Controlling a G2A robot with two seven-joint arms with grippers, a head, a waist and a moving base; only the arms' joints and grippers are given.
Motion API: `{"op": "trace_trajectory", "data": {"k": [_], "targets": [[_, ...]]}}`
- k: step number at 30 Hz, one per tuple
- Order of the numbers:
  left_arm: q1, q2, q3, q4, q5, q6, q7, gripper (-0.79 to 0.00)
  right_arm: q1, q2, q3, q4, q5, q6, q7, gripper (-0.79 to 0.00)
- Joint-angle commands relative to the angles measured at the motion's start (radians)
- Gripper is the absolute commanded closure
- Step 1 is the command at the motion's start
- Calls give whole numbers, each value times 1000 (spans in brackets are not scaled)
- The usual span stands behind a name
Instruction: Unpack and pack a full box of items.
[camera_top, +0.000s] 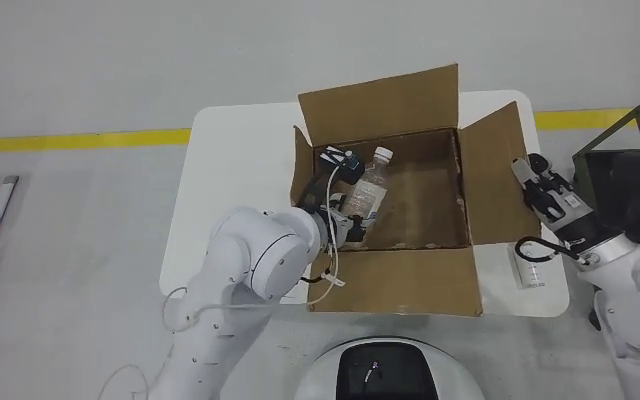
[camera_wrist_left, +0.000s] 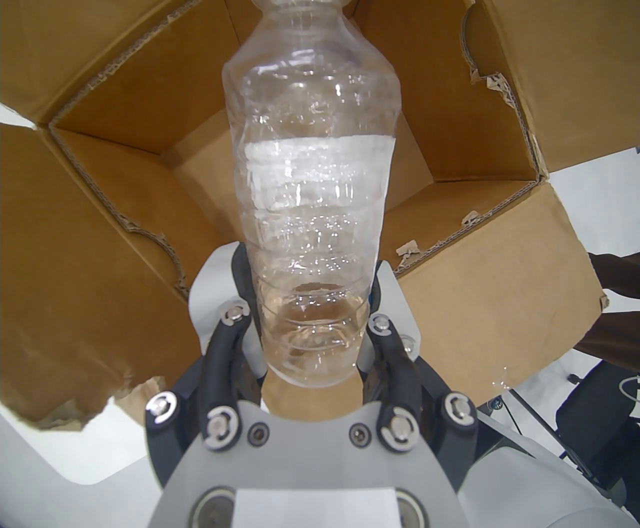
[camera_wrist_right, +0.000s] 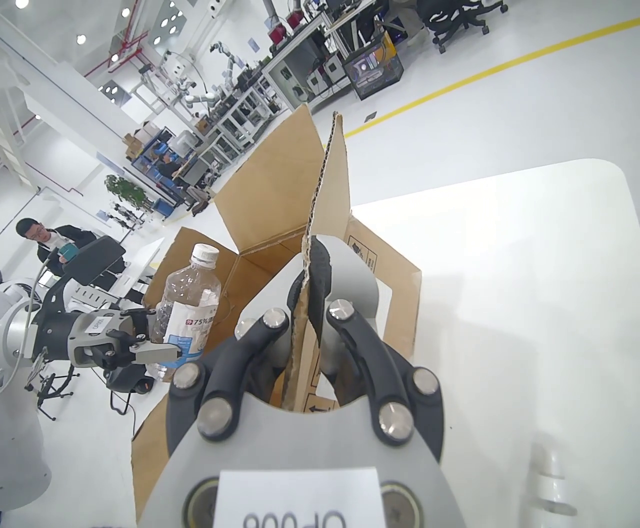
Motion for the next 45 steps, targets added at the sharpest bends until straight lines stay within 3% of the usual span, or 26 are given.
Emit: {"op": "trace_trajectory", "data": {"k": [1, 10, 26, 45], "targets": [[0, 0, 0, 0, 0, 0, 0, 0, 4, 0, -5, 3, 0, 0, 3, 0], [21, -8, 9, 59, -52, 56, 52, 0, 8, 1, -21, 37, -7, 0, 3, 0], [-123, -47, 117, 351, -32, 203, 21, 0, -9, 4, -17, 50, -6, -11, 1, 0], [-146, -77, 166, 460, 39, 258, 38, 0, -21, 7, -10, 74, 5, -38, -1, 0]]}}
